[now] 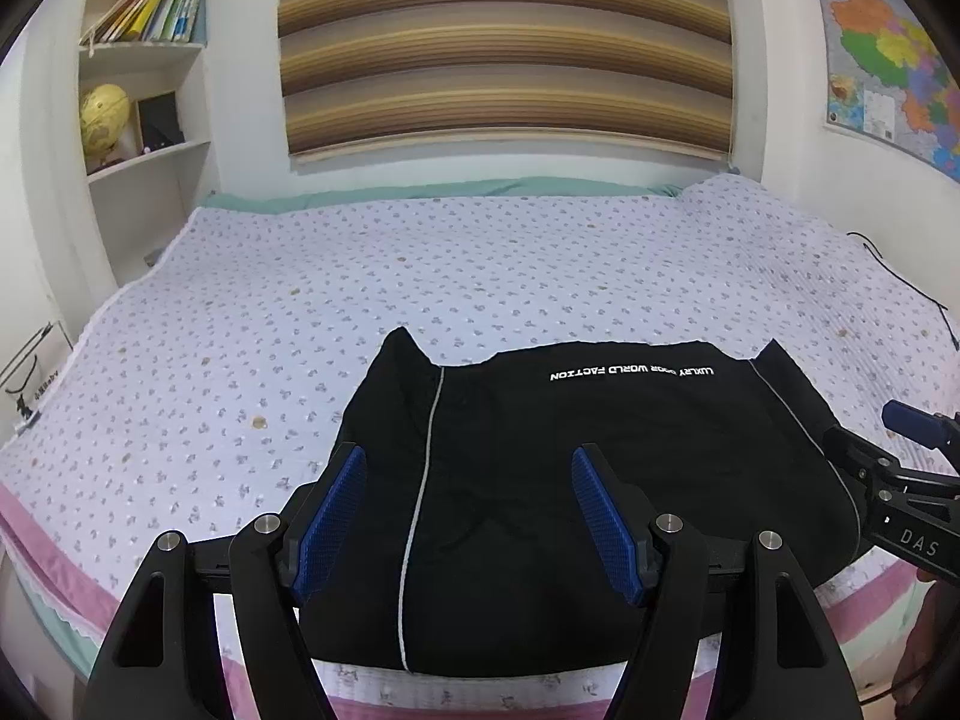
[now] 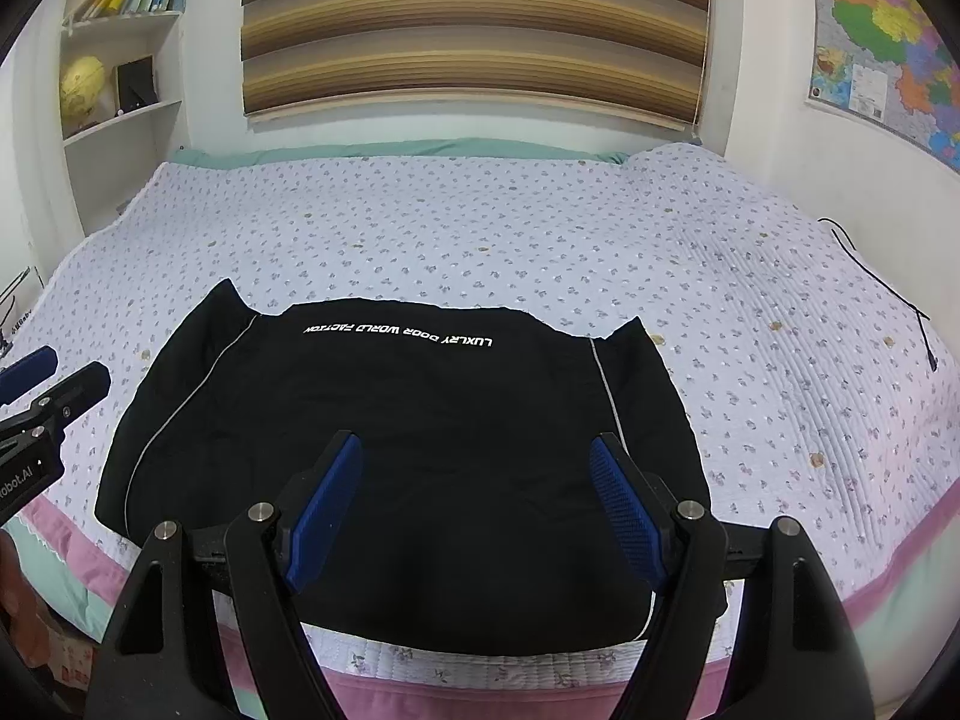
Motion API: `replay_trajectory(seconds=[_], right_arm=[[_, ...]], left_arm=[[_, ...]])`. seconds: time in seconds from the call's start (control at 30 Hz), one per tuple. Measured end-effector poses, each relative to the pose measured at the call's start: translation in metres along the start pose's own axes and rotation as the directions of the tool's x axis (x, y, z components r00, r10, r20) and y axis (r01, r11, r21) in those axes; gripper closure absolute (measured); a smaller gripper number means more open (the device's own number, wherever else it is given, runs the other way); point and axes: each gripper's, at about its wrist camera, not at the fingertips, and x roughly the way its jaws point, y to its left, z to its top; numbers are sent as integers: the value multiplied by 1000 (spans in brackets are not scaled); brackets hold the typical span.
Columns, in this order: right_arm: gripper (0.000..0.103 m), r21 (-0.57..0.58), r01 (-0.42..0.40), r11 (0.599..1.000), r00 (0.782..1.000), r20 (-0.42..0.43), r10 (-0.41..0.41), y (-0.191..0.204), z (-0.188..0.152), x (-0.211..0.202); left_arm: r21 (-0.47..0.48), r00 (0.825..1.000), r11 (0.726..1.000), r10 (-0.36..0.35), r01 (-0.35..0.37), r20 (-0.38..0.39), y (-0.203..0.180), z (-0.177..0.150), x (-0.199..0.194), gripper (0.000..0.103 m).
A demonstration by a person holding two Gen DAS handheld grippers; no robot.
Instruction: Fold large clothes
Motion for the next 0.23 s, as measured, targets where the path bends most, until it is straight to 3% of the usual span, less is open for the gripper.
replay_trajectory(seconds=[0.23], right_arm=[[23,-22,7,1000,1000,-15,-8,4,-2,4]], left_arm=[[6,999,999,36,-36,28,3,-2,-2,31]])
